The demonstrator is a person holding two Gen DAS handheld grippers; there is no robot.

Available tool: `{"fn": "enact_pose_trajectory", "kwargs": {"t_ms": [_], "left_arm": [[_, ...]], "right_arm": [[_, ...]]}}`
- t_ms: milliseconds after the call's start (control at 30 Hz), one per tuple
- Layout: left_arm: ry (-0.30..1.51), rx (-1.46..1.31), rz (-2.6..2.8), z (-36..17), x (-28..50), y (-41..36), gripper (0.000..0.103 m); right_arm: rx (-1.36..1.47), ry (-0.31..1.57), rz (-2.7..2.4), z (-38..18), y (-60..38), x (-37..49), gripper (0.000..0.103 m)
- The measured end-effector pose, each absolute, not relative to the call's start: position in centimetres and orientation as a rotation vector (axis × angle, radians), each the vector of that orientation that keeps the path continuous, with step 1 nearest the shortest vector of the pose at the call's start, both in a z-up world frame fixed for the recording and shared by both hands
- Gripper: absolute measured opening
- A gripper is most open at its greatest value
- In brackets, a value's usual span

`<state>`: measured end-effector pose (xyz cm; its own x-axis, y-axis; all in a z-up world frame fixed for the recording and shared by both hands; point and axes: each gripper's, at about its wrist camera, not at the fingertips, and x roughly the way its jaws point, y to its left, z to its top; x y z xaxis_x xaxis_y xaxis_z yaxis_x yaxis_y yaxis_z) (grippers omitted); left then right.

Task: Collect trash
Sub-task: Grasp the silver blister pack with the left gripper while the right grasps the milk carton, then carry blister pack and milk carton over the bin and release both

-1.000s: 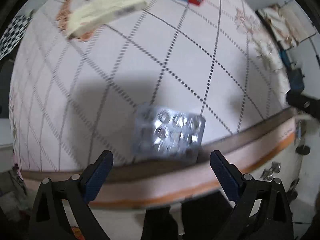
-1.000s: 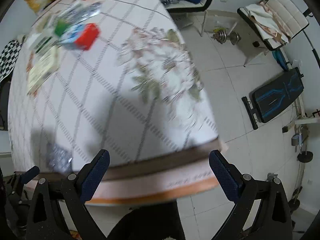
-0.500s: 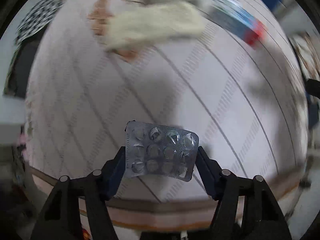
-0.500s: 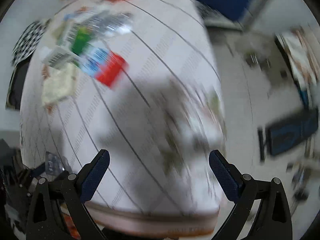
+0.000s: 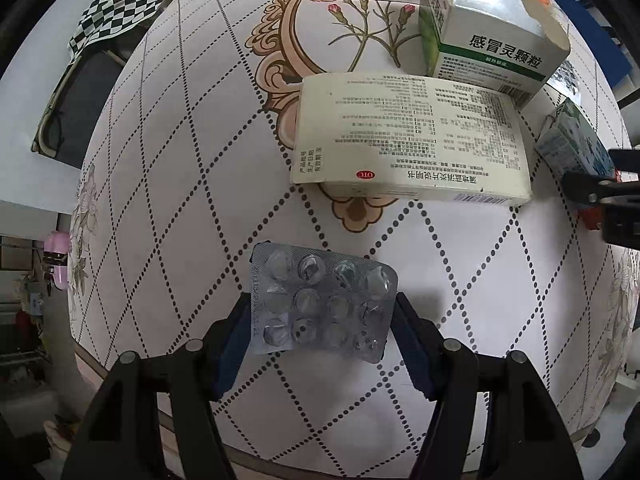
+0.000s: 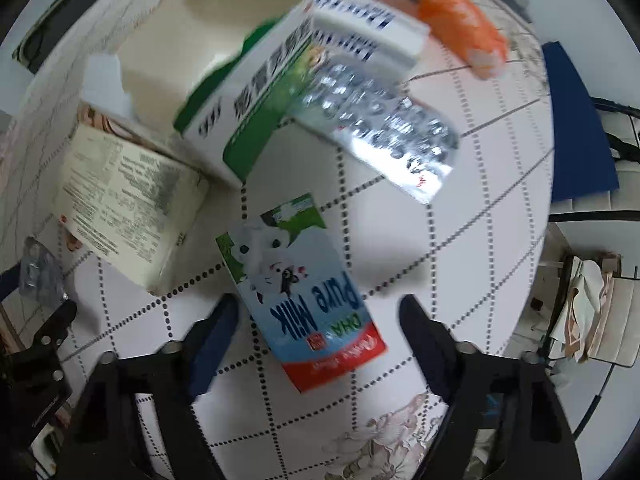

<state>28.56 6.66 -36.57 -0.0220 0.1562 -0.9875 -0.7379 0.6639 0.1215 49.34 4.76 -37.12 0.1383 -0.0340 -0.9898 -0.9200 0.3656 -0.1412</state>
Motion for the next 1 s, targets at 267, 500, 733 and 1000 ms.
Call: {"fn": "enact_pose_trajectory", "kwargs": {"t_ms": [267, 500, 733, 1000], "left_arm": [[1.409, -0.524, 0.768, -35.4, 29.4, 8.1, 0.064], [1.357, -0.498, 0.758, -32.1, 28.1, 7.0, 0.064], [1.279, -0.465, 0.706, -27.8, 24.4, 5.0, 0.064], [1.184, -0.427, 0.586, -22.8, 15.6, 1.9, 0.064]], "right_arm": [[-0.947, 1.288, 0.82, -37.6, 4.1, 49.3, 0.059], [-0.716, 1.348, 0.774, -35.3, 0.1, 48.7, 0.055], [-0.486, 1.358, 0.729, -32.2, -5.3, 43.8, 0.053], [-0.323, 1.298, 0.683, -26.8, -10.7, 32.1, 0.052]]}}
